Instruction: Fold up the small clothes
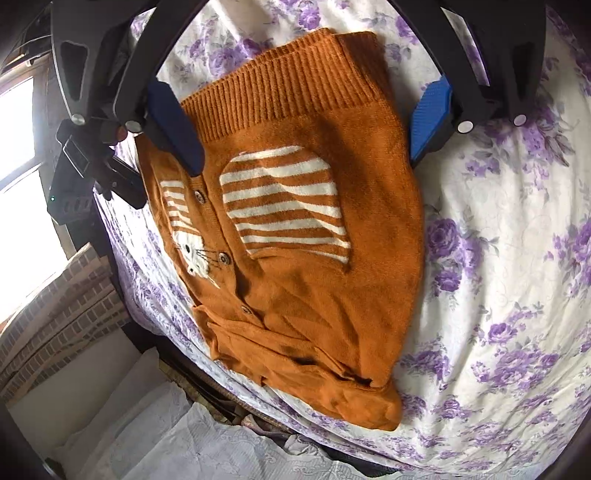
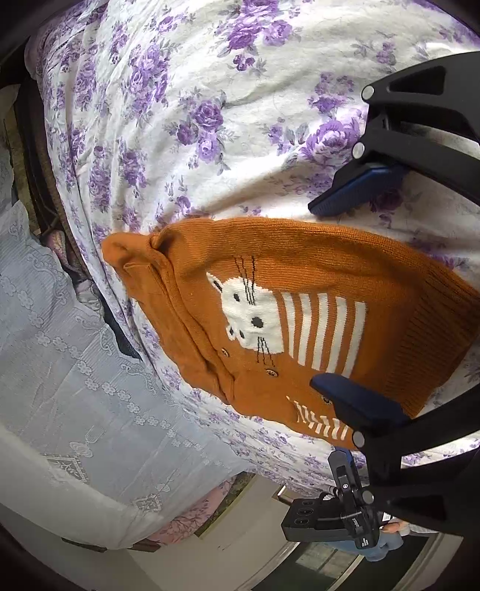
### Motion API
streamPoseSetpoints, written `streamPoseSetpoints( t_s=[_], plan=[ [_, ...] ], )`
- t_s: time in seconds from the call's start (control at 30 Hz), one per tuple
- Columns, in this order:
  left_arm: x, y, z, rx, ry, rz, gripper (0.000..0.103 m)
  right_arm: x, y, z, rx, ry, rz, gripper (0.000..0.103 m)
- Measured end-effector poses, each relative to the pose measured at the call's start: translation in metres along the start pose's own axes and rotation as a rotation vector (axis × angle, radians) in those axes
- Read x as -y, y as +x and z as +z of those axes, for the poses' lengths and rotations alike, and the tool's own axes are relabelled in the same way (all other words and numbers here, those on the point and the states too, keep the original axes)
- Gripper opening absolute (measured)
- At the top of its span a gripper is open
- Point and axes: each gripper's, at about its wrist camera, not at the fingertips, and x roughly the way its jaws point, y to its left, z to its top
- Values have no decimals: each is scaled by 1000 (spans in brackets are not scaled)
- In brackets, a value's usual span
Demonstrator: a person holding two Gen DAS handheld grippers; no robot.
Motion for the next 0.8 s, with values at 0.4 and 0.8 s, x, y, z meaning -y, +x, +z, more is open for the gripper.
streamPoseSetpoints(
  t_s=[0.4, 0.8],
  plan=[
    [-5, 3, 2, 6, -13, 6, 78, -2, 0, -6, -6, 15, 43, 57],
    [-1, 3, -1, 6, 0, 37, 56, -5, 7, -8, -38, 5, 66, 52]
  ],
)
